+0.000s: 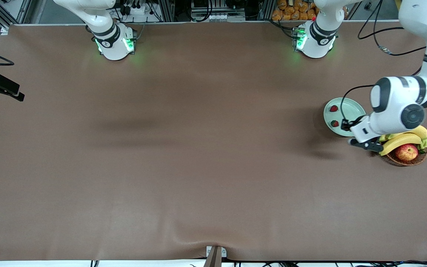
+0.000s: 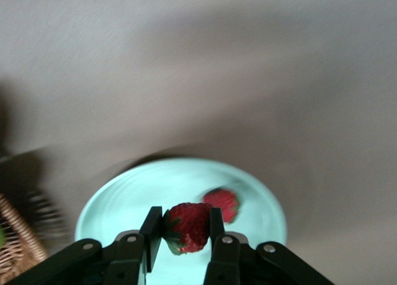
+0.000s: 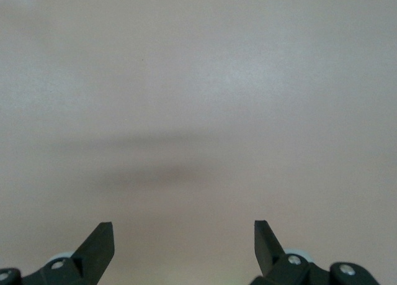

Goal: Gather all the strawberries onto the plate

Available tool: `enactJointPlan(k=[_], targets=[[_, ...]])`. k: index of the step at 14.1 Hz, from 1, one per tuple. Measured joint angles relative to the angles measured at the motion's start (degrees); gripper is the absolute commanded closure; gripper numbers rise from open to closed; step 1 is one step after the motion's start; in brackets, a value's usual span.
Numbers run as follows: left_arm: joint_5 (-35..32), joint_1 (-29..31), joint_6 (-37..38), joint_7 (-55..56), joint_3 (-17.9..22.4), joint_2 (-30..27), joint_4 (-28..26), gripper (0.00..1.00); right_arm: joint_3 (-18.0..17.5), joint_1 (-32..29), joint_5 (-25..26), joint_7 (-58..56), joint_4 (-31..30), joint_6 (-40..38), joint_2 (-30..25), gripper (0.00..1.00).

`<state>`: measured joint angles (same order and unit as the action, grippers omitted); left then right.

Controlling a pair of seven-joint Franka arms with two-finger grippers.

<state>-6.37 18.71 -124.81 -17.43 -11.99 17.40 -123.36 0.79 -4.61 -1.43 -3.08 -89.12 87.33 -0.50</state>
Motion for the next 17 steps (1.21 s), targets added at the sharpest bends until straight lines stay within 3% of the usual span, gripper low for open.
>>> enactJointPlan(k=[2,5,12,17], targets=[[0.0,2.57,0.0,-2.07,-0.01,0.03,-1.02,0.53,0.0,0.0,0.0,0.0,0.0,0.01,0.01,0.0],[0.0,3.27,-0.02,-2.55,-0.23,0.18,-2.81,0.01,0.0,0.0,0.0,0.0,0.0,0.01,0.03,0.0],[0.0,1.26,-1.9,-2.47,-1.69,0.37,-1.4,0.0,-0.01,0.0,0.0,0.01,0.0,0.0,0.04,0.0],[0.0,-3.19,-2.27,-1.93,-1.98,1.03,7.11,0.0,-0.03,0.0,0.0,0.01,0.0,0.01,0.06,0.0]])
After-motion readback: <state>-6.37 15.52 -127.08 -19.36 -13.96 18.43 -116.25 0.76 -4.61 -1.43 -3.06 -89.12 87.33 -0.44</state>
